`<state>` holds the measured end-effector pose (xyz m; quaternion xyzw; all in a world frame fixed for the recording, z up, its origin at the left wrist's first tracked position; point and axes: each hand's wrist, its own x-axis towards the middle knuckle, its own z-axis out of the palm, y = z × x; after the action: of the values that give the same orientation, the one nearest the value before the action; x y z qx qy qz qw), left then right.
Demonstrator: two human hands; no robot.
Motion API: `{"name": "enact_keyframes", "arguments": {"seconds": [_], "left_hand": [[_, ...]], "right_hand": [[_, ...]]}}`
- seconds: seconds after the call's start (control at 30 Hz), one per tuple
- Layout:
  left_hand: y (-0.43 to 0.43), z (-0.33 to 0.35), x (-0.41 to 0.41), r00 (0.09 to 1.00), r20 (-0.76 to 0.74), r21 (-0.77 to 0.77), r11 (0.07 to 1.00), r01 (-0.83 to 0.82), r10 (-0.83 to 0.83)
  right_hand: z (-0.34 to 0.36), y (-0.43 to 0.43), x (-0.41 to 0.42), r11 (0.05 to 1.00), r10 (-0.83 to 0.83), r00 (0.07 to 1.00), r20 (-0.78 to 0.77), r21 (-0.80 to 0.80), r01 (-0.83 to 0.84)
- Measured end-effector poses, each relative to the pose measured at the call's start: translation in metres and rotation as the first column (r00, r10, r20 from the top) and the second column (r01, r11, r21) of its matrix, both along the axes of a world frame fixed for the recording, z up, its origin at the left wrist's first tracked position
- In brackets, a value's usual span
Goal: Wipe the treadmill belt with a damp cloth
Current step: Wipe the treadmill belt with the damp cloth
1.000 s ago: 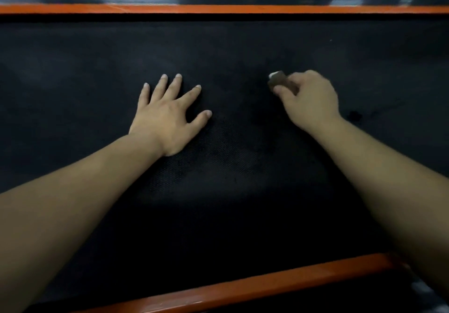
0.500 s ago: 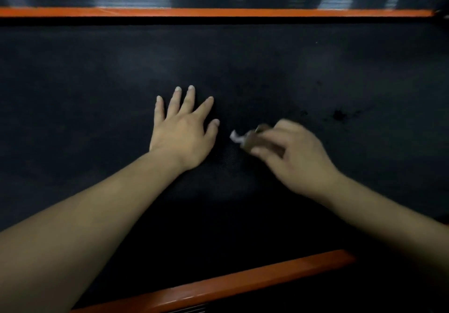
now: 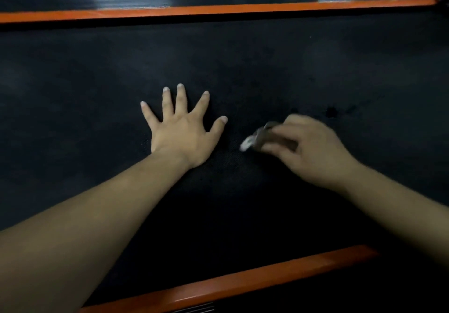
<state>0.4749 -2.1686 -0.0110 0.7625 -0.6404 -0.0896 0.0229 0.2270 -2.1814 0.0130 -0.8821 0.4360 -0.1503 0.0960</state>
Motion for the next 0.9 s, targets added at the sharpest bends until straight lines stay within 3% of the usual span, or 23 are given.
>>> {"name": "enact_keyframes", "arguments": {"seconds": [0.13, 0.2, 0.3, 0.37, 0.43, 0.53, 0.73, 0.77, 0.9], "left_hand": [[0.000, 0.000, -0.002, 1.000, 0.014, 0.018, 1.000, -0.008, 0.007], [0.000, 0.001, -0.003, 1.000, 0.022, 0.023, 1.000, -0.014, 0.013], [0.000, 0.002, -0.004, 0.999, 0.032, 0.023, 1.000, -0.018, 0.017], [0.000, 0.003, -0.005, 0.999, 0.033, 0.024, 0.999, -0.026, 0.026], [0.000, 0.004, -0.005, 0.999, 0.032, 0.029, 0.999, -0.033, 0.032], [0.001, 0.004, -0.007, 0.998, 0.034, 0.034, 0.998, -0.051, 0.050], [0.000, 0.006, -0.010, 0.998, 0.057, 0.036, 0.998, -0.044, 0.042], [-0.001, 0.006, -0.010, 0.997, 0.060, 0.037, 0.998, -0.040, 0.038], [-0.004, 0.007, -0.008, 0.999, 0.048, 0.046, 0.999, 0.000, -0.002]], "right_hand": [[-0.001, -0.057, -0.017, 0.940, -0.336, 0.940, 0.053, -0.052, 0.338], [-0.004, -0.040, -0.017, 0.958, -0.283, 0.959, 0.024, -0.040, 0.284], [-0.003, 0.009, -0.019, 0.998, -0.045, 0.998, 0.046, 0.044, 0.043], [0.000, -0.005, -0.025, 1.000, -0.006, 1.000, 0.010, -0.002, 0.006], [0.001, -0.053, -0.029, 0.985, -0.150, 0.988, -0.023, -0.094, 0.147], [0.001, -0.096, -0.033, 0.925, -0.371, 0.927, 0.056, -0.070, 0.374], [-0.001, -0.040, -0.026, 0.999, -0.003, 1.000, -0.008, -0.045, 0.003], [0.001, -0.058, -0.027, 0.995, -0.036, 0.999, -0.031, -0.095, 0.033], [0.000, -0.127, -0.025, 0.906, -0.410, 0.910, 0.051, -0.090, 0.413]]}}
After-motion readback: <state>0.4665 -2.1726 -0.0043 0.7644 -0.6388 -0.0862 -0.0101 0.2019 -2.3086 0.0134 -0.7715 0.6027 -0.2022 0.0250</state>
